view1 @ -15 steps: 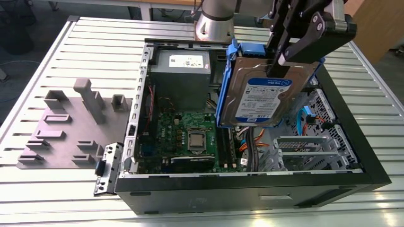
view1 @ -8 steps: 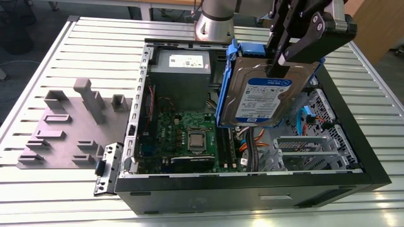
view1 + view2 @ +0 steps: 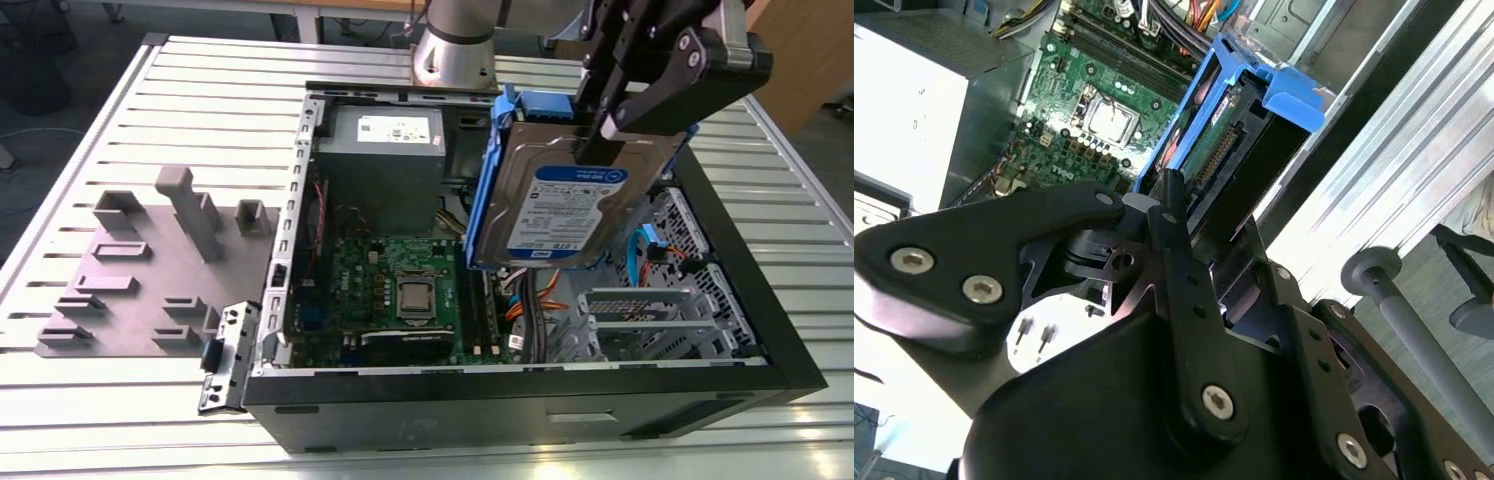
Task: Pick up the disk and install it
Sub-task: 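Insert the disk into the insertion slot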
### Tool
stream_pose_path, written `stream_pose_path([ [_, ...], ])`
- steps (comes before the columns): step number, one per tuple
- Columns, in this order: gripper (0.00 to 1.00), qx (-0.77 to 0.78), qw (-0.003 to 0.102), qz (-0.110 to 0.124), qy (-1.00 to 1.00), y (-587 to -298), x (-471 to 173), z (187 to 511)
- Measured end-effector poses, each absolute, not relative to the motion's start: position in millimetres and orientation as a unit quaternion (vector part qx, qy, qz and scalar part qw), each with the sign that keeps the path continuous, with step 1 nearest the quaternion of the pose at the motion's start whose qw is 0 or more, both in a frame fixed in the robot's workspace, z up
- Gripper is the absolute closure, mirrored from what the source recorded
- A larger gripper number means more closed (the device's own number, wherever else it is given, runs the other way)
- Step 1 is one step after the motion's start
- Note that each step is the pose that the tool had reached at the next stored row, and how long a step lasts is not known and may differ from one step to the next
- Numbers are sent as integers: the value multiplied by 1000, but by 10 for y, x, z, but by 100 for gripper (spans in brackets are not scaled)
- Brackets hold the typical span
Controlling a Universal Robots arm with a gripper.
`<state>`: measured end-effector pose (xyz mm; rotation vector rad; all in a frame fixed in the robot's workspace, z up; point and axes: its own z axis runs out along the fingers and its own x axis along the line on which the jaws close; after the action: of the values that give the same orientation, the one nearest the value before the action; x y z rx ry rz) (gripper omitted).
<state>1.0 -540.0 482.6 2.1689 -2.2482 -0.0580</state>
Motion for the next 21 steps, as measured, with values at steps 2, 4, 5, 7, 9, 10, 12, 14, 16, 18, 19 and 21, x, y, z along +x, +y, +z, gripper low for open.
stream_pose_path([
  [2, 65, 694, 9, -19, -719, -5400, 50, 4822],
  [4, 65, 694, 9, -19, -720, -5400, 95, 4814],
  [5, 65, 694, 9, -19, -719, -5400, 115, 4809],
  [7, 65, 694, 9, -19, -719, -5400, 137, 4793],
  [9, 65, 695, 9, -19, -719, -5400, 156, 4769],
  [10, 65, 695, 9, -19, -719, -5400, 168, 4757],
  [12, 65, 695, 9, -19, -719, -5402, 198, 4735],
  [14, 65, 695, 9, -19, -719, -5411, 231, 4720],
  [16, 65, 695, 9, -19, -719, -5440, 259, 4709],
  [18, 65, 695, 9, -19, -719, -5487, 275, 4699],
  [19, 65, 695, 9, -19, -719, -5516, 282, 4696],
  [21, 65, 695, 9, -19, -719, -5568, 295, 4687],
])
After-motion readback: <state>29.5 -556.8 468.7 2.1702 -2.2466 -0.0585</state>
